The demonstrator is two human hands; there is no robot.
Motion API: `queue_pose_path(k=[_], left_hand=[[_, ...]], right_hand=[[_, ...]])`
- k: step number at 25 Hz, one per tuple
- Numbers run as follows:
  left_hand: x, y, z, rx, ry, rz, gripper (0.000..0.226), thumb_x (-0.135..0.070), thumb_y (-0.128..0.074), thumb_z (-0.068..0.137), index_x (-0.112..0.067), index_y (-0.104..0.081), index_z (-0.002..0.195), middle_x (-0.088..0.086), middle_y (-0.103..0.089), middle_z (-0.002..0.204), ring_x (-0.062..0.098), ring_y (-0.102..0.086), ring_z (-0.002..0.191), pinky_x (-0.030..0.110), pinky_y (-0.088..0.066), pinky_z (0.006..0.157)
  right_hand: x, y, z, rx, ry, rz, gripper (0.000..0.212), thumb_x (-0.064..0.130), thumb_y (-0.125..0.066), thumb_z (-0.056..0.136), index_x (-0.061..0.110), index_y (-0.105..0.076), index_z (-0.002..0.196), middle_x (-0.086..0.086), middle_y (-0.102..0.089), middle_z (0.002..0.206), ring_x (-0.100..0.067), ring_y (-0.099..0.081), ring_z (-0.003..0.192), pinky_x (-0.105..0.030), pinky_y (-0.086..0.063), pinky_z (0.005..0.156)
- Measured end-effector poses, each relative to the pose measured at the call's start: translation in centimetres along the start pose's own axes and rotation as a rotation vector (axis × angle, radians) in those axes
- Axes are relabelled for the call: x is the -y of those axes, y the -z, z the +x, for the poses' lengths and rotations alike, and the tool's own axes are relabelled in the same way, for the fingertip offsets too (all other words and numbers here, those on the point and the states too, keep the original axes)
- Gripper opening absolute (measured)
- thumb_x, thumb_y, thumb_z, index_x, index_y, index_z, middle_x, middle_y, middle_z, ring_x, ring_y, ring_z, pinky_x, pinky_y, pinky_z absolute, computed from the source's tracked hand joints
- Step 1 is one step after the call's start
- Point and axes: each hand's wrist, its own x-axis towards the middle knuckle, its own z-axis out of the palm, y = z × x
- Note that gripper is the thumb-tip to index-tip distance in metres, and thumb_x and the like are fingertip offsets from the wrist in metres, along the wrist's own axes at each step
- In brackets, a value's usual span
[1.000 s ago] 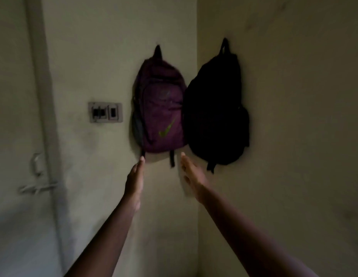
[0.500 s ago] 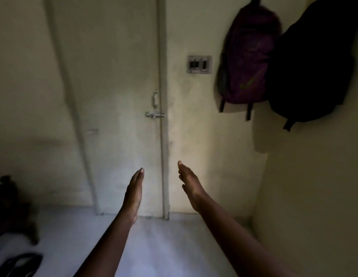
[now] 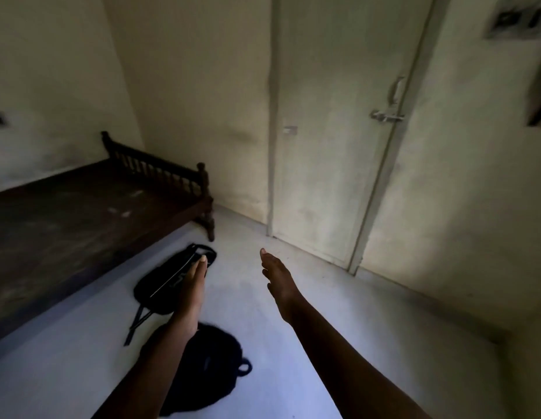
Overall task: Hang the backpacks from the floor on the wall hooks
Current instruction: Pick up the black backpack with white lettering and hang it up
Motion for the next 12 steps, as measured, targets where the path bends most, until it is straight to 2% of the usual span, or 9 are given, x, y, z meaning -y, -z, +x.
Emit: queue_pose_path(k=[4, 7, 12], left_hand=[[2.0, 6.8, 1.6, -0.075, 0.047, -0.007, 0.053, -0.042, -0.033, 0.096, -0.016, -0.036, 0.142, 0.008, -0.036, 0.15, 0.026, -0.033, 0.139, 0.041, -0.024, 0.113], [4.6, 12.0, 4.0, -0.097, 0.062, 0.105, 0.052, -0.043, -0.035, 0.095, -0.016, -0.04, 0.14, 0.01, -0.04, 0.148, 0.026, -0.036, 0.136, 0.04, -0.026, 0.115], [7.2, 18.8, 11.4, 0.01, 0.101, 0.317, 0.042, -0.026, -0.038, 0.098, -0.007, -0.045, 0.135, 0.014, -0.046, 0.142, 0.028, -0.042, 0.132, 0.035, -0.03, 0.109]], right_hand=[[-2.5, -7.0, 3.6, 0.073, -0.033, -0.062, 0.066, 0.056, -0.048, 0.087, 0.021, -0.038, 0.141, 0.0, -0.037, 0.151, -0.021, -0.035, 0.137, -0.04, -0.025, 0.116], [-4.8, -12.7, 7.1, 0.076, -0.088, -0.087, 0.064, 0.054, -0.05, 0.087, 0.019, -0.04, 0.14, -0.002, -0.039, 0.15, -0.022, -0.037, 0.137, -0.041, -0.026, 0.117], [-8.7, -20.8, 12.9, -0.042, -0.244, -0.056, 0.065, 0.053, -0.052, 0.086, 0.018, -0.041, 0.14, -0.004, -0.04, 0.148, -0.024, -0.041, 0.134, -0.037, -0.033, 0.112]])
